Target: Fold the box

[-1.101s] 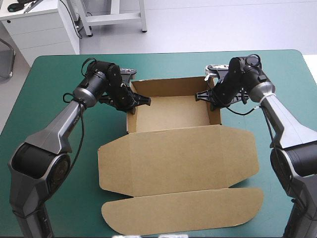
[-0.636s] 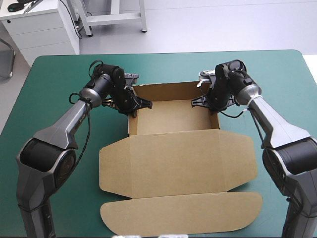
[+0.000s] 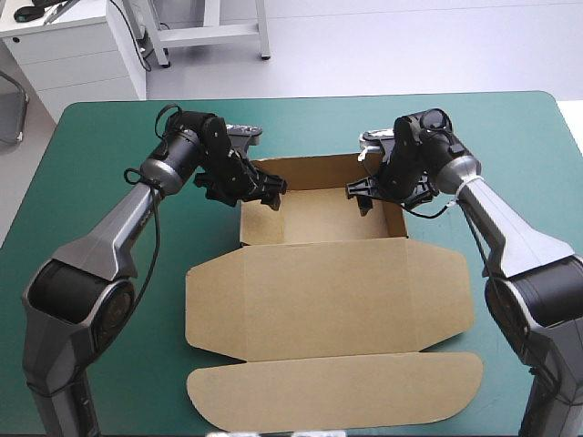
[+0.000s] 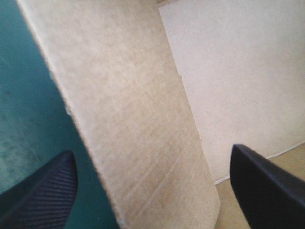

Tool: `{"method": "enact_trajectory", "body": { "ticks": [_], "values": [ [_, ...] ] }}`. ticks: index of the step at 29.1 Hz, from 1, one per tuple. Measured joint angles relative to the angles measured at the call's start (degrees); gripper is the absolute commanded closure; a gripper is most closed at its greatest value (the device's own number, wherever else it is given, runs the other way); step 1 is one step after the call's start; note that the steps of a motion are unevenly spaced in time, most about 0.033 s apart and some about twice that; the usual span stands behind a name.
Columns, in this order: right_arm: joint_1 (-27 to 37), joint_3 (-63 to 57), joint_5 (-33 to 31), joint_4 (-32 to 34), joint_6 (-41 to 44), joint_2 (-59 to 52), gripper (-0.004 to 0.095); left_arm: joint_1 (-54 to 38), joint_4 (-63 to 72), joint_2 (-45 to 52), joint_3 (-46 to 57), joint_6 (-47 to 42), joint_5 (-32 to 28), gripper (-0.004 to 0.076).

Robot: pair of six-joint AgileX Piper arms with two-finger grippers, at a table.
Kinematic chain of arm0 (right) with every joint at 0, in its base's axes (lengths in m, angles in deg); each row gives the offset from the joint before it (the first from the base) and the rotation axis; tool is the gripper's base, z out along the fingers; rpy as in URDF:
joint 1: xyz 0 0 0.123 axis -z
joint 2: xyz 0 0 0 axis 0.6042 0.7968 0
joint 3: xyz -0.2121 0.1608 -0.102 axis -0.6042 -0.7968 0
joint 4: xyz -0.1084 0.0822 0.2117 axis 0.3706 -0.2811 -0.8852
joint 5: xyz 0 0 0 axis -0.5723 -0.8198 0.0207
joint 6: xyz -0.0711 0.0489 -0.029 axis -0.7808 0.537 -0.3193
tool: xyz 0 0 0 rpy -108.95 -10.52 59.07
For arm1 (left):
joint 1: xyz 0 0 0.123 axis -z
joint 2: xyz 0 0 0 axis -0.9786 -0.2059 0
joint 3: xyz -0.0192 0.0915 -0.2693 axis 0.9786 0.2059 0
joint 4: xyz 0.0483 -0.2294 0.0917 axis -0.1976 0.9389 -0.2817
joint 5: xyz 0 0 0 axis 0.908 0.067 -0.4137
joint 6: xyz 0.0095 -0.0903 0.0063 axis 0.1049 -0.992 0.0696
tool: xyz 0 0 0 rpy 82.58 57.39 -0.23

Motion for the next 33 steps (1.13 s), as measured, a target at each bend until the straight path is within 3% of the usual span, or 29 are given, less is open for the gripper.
{"method": "enact_trajectory", "body": {
  "ticks": [5,8,10,14,20,25,33],
  "values": [
    [0.0,0.1,0.0,1.0,0.0,-3.7,-0.0009,0.0,-1.6,3.8,-2.7,-0.2,0.2,0.0099],
    [0.0,0.1,-0.1,1.3,-0.1,-5.0,-0.0009,0.0,-1.5,5.9,-3.7,0.2,0.3,0.0180],
    [0.0,0.1,-0.2,1.3,-0.7,-5.9,-0.0009,0.0,-1.5,7.6,-3.7,1.7,0.4,0.0309],
    [0.0,0.1,-0.4,1.2,-1.9,-7.3,-0.0009,0.1,-1.5,12.9,-1.9,6.6,0.5,0.0725],
    [0.1,0.1,-0.4,3.1,-2.1,-7.5,-0.0009,0.1,-1.5,23.2,8.2,13.0,0.6,0.0731],
    [0.1,0.1,-0.4,4.6,-2.1,-7.5,-0.0009,0.1,-2.2,32.1,22.5,15.8,0.3,0.0731],
    [0.1,0.1,1.4,5.2,-2.2,-6.6,-0.0009,0.1,-4.1,46.7,47.3,16.3,-7.9,0.0731]
  ]
}}
